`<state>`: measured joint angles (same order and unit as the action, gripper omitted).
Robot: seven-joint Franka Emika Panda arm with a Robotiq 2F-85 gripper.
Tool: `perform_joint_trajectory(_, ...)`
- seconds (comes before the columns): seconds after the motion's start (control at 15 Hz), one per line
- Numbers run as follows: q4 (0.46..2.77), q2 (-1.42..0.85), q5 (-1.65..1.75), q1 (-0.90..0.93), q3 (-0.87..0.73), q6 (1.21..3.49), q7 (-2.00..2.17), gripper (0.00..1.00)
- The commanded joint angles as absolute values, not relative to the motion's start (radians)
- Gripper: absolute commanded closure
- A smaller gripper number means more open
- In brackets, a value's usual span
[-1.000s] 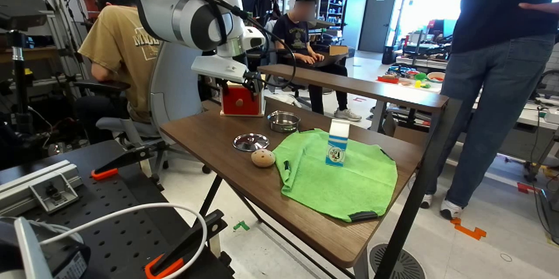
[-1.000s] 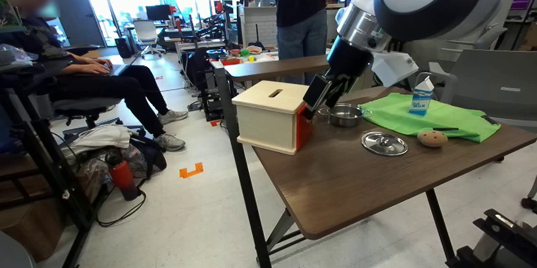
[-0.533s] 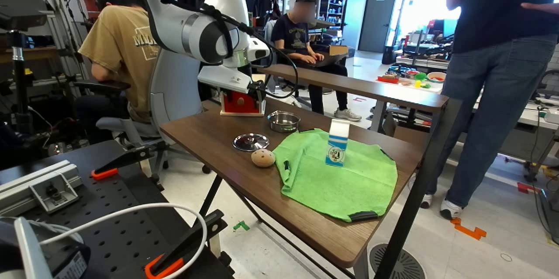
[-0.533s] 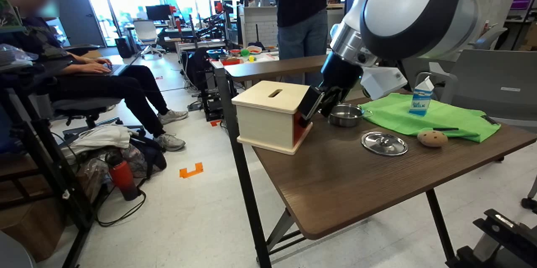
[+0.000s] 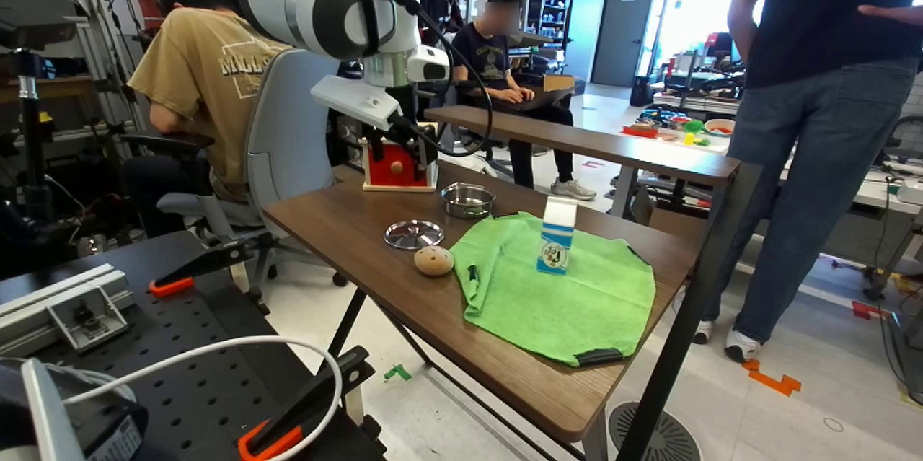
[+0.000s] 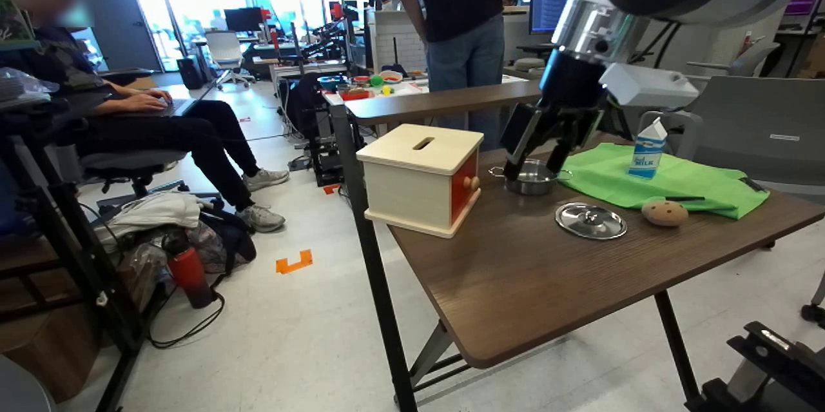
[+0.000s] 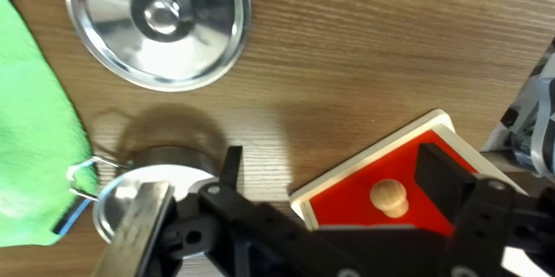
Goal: Remove the brown plushy from the drawer, put it on the table, and then close the drawer
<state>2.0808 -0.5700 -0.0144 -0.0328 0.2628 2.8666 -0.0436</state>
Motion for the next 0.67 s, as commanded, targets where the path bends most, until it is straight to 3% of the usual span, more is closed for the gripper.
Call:
perform_joint_trajectory(0.0,2.261,-0.339,-0.098,-0.020,0.196,2.742,0.052,0.00)
perform_joint_trajectory(0.27,2.319,-0.221,-0.161,-0.016,0.152,2.588,0.082,0.00)
perform_joint_trajectory(0.33,2.275,-0.291,-0.143,-0.004,0.149,2.663,0.044,0.00)
perform_joint_trajectory(0.6,2.309,-0.237,-0.144,-0.001,0.134,2.607,0.071,0.00)
